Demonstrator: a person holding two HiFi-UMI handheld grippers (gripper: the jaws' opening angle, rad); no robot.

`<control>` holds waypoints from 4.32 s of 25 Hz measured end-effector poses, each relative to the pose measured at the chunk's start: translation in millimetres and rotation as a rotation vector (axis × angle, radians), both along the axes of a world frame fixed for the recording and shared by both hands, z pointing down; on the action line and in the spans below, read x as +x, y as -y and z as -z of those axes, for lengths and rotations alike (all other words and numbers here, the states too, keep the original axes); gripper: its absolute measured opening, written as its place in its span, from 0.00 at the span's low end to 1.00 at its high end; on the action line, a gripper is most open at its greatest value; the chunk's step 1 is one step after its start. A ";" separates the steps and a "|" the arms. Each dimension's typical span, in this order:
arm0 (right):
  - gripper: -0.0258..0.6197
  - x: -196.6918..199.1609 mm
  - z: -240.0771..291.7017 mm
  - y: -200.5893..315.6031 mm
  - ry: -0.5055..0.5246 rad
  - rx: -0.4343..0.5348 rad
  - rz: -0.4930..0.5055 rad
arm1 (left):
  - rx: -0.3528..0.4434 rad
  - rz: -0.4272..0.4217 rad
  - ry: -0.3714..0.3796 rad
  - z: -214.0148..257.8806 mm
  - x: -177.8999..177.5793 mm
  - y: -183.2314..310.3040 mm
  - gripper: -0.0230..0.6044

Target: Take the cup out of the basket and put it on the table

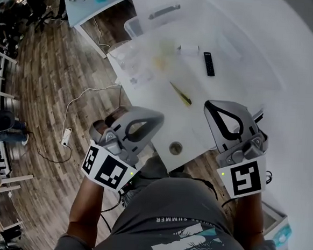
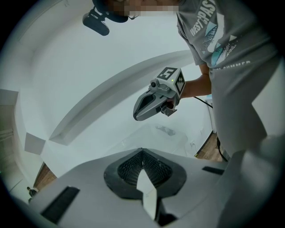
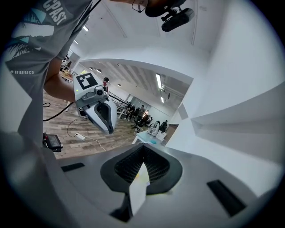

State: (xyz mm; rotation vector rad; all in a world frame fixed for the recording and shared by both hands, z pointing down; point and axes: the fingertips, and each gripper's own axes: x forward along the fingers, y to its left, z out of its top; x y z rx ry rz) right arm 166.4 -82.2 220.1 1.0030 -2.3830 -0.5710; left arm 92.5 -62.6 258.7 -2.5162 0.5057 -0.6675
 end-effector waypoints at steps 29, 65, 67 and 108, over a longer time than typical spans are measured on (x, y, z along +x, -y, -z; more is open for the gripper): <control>0.06 -60.8 -73.8 243.3 -0.067 -0.226 -0.042 | -0.089 -0.019 -0.113 -9.5 -45.5 167.5 0.05; 0.12 -82.7 -352.1 368.3 -0.646 -0.585 0.079 | -0.214 0.091 -0.131 -65.5 -82.9 213.8 0.05; 0.09 -82.4 -350.4 365.7 -0.643 -0.592 0.070 | -0.213 0.092 -0.130 -65.5 -84.5 212.5 0.05; 0.09 -108.7 -38.9 243.8 -0.279 -0.067 -0.049 | -0.102 -0.068 -0.131 -28.5 -77.0 192.1 0.05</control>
